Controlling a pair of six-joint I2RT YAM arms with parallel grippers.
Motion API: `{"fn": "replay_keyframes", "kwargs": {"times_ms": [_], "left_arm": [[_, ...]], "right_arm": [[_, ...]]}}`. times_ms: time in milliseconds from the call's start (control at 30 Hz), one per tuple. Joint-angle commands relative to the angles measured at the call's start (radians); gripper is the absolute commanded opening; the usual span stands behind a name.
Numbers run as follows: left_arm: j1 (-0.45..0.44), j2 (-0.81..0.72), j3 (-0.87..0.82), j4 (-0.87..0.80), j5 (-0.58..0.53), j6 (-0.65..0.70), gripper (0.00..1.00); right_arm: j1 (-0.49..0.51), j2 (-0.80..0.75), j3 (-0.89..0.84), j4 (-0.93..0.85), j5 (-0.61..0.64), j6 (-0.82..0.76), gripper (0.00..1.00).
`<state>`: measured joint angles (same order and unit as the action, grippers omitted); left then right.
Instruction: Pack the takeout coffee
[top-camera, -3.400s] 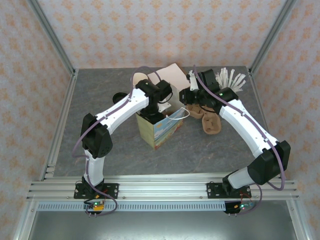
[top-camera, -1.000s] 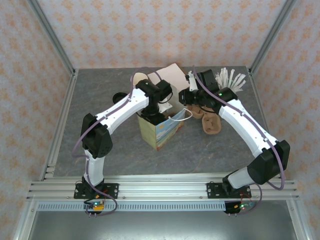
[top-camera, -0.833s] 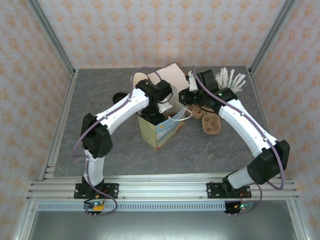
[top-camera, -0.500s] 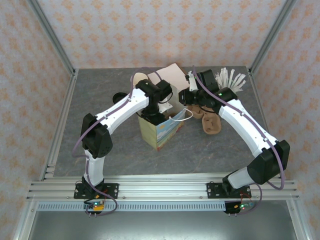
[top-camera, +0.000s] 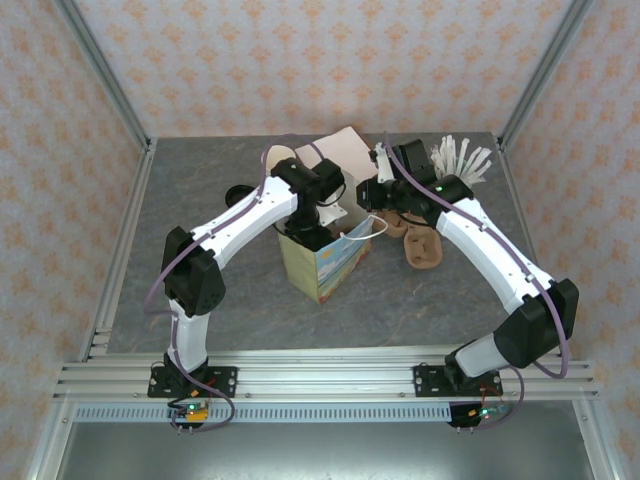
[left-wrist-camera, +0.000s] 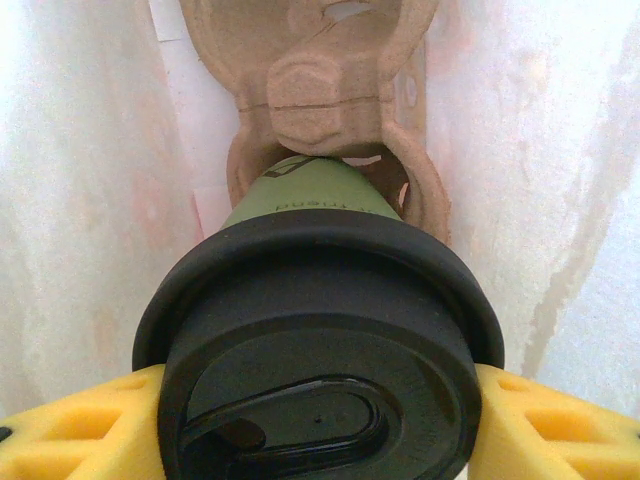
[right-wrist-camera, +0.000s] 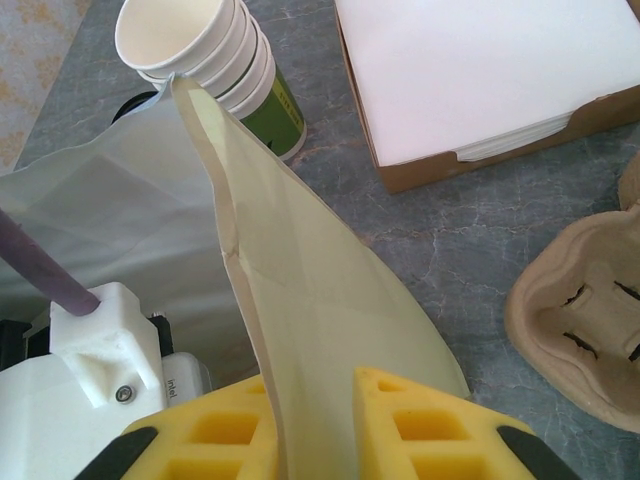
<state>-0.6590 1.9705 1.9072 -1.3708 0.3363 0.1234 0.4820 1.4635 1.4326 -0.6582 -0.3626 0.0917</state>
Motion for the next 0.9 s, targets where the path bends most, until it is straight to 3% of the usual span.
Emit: {"fn": "replay_keyframes", "kwargs": {"times_ms": [0,867], "left_arm": [[0.000,-0.002,0.021,0.020,0.040,0.022,0.33],[0.003,-0.010,-0.002,0.039,0.028,0.022,0.33]], "right_arm": [[0.008,0.009,0.010,-0.030,0.019,-0.014,0.21],[0.008,0.004,0.004,-0.035,0.025,-0.015,0.21]]}}
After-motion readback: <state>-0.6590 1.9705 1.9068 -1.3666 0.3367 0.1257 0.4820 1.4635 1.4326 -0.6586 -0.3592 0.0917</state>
